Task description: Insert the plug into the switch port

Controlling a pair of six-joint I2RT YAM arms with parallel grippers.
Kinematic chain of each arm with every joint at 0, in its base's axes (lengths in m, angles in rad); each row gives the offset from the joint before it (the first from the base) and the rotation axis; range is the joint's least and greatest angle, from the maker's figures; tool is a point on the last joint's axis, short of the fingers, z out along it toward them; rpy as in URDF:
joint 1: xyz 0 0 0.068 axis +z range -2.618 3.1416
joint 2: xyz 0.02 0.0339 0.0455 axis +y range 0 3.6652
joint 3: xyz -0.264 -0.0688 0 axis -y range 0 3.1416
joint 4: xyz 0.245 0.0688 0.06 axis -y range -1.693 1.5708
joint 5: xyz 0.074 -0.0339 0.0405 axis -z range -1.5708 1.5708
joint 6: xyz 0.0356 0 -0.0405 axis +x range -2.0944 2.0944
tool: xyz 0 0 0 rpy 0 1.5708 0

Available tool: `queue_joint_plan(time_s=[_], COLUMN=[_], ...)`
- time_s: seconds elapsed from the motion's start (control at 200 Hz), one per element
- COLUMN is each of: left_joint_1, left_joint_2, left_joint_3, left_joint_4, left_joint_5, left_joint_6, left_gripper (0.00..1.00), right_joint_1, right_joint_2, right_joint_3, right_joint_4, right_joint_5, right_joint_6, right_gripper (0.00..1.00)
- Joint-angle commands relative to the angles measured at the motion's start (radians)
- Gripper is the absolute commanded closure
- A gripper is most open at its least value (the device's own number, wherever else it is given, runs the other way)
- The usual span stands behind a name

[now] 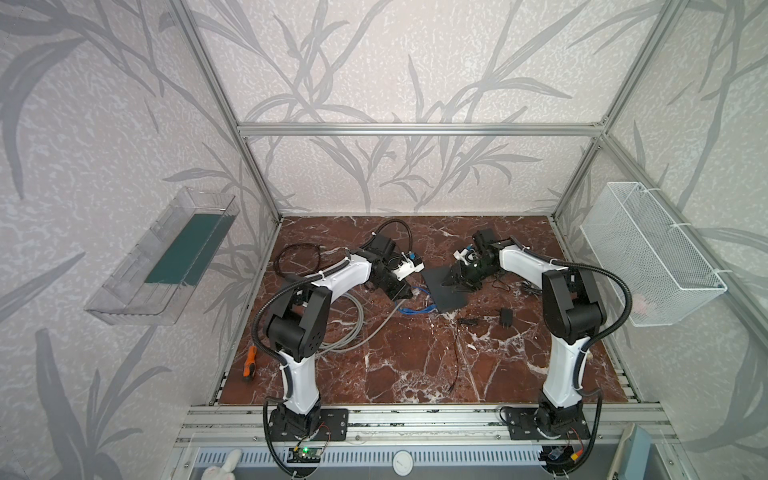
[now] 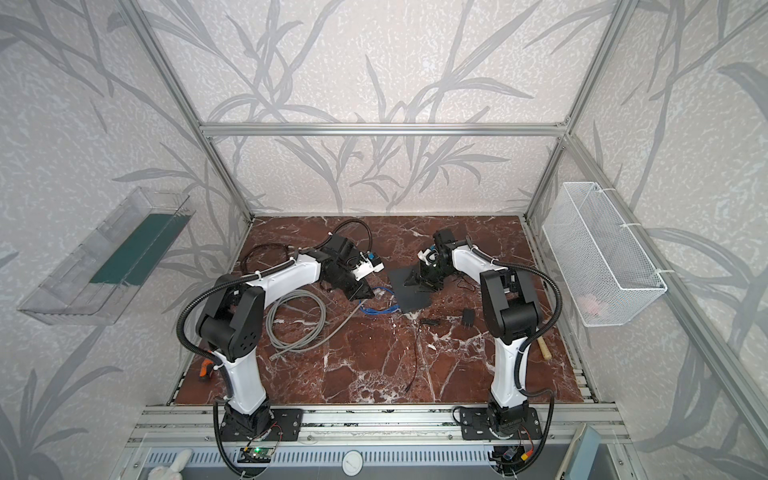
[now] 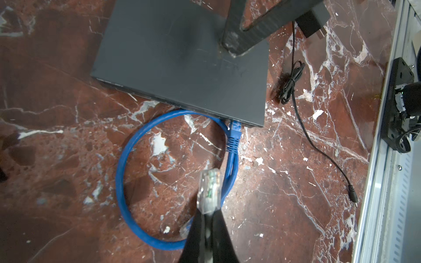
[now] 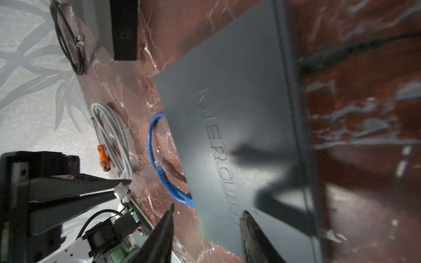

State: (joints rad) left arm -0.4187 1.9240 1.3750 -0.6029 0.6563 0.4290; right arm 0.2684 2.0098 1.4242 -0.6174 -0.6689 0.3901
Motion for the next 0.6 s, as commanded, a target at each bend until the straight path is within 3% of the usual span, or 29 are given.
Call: queue_joint_plan(time_s=[0.0, 0.29, 0.6], left_joint_1=[0.018, 0.022, -0.008], left_joint_2=[0.06, 0.254, 0.419], left_joint_3=[0.092, 0.365, 0.583], left_joint_4=[-0.141, -0.281, -0.403], left_joint_5=[0.022, -0.021, -0.046], left_joint_6=[0.092, 0.151, 0.166], left_gripper=[0.96, 0.96, 0.96], right_joint_1=[0.001, 0.001, 0.001], right_joint_2=[-0.026, 0.023, 0.121], right_joint_3=[0.034, 0.081, 0.173], right_joint_4=[-0.035, 0.002, 0.039], right_joint_5=[0.14, 0.255, 0.234], right_joint_6=[-0.093, -0.173, -0.217], right_gripper=[0.49, 0.45, 0.41])
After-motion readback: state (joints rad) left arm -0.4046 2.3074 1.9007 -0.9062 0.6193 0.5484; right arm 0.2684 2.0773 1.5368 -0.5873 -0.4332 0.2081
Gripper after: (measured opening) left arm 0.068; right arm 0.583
